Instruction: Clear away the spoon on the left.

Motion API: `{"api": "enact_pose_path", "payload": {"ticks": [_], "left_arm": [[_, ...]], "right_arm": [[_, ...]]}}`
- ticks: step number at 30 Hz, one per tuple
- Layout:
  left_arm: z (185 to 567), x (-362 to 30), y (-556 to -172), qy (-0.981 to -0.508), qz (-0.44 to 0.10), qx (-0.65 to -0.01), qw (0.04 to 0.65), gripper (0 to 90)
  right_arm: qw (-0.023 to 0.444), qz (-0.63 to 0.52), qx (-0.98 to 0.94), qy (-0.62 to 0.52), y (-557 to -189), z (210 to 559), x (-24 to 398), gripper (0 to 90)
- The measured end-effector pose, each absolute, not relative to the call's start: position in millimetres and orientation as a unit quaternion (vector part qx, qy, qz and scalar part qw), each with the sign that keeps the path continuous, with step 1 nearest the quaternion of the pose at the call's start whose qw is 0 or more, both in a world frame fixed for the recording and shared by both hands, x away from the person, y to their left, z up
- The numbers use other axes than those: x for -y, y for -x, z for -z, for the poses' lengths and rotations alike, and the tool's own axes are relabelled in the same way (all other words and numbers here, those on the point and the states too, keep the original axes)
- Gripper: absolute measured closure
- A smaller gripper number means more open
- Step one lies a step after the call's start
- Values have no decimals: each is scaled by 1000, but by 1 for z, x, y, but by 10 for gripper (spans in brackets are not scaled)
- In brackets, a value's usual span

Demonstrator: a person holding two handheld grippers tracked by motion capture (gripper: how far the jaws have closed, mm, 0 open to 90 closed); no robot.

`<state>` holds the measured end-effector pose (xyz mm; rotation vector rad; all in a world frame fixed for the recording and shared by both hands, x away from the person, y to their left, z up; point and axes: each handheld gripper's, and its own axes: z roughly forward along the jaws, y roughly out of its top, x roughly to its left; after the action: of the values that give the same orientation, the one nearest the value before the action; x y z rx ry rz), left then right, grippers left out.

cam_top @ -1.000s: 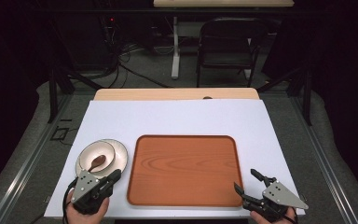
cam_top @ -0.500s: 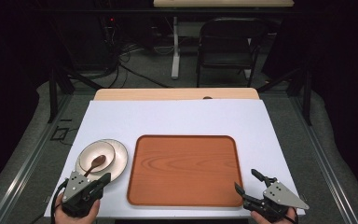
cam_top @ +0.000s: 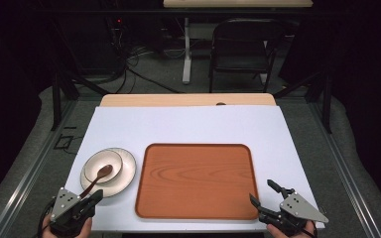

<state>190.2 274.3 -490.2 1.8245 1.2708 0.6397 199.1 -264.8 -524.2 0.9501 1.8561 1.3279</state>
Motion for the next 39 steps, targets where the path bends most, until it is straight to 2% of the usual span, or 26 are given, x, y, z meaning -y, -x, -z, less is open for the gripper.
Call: {"api": "enact_pose_path", "payload": {"ticks": [21,39], "left_arm": [[494,-302,-193,-699,-273,-534,389,899],[493,-327,-210,-676,-310,-558,369,900]], "right_arm": [[329,-505,-711,-363,-199,524,264,274],[328,-505,-712,-363,-199,525,264,275]]}}
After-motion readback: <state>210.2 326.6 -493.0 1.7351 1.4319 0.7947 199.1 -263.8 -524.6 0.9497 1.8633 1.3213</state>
